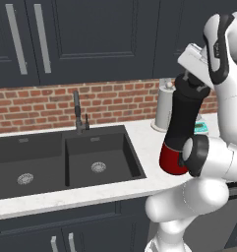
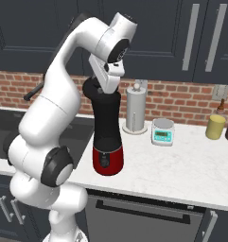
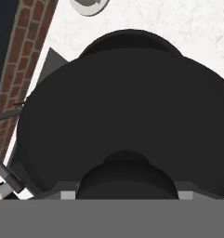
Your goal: Close the lid blender by securely placing the lid on top.
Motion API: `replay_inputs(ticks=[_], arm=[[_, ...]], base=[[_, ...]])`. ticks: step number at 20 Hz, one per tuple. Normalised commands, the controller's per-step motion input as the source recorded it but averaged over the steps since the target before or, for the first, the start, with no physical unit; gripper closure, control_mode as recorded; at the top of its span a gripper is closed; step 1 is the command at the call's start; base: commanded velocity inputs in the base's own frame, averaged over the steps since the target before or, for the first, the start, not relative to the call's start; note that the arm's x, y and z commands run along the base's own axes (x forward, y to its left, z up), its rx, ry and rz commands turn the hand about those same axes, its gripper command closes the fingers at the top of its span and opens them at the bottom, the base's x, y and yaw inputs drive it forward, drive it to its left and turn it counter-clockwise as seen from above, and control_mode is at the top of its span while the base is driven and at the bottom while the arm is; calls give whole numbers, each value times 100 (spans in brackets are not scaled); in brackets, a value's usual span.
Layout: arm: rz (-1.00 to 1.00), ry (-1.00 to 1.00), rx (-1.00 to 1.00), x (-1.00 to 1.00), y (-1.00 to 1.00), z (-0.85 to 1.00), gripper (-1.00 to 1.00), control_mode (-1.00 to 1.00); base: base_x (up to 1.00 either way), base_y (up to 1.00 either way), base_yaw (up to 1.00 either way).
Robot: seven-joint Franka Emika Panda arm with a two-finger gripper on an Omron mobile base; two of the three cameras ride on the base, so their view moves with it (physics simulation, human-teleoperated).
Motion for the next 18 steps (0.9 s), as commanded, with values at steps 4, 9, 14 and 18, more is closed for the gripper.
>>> replay_inputs(ticks=[4, 9, 14, 18], arm=[[0, 4, 3, 20, -10, -26, 100, -100], [0, 4, 2, 23, -5, -28, 100, -100], [0, 2, 2, 28, -1, -30, 100, -100], [0, 0, 3, 42, 0, -24, 100, -100]], base=[[0, 0, 0], [0, 0, 0], [0, 0, 0], [0, 0, 0]])
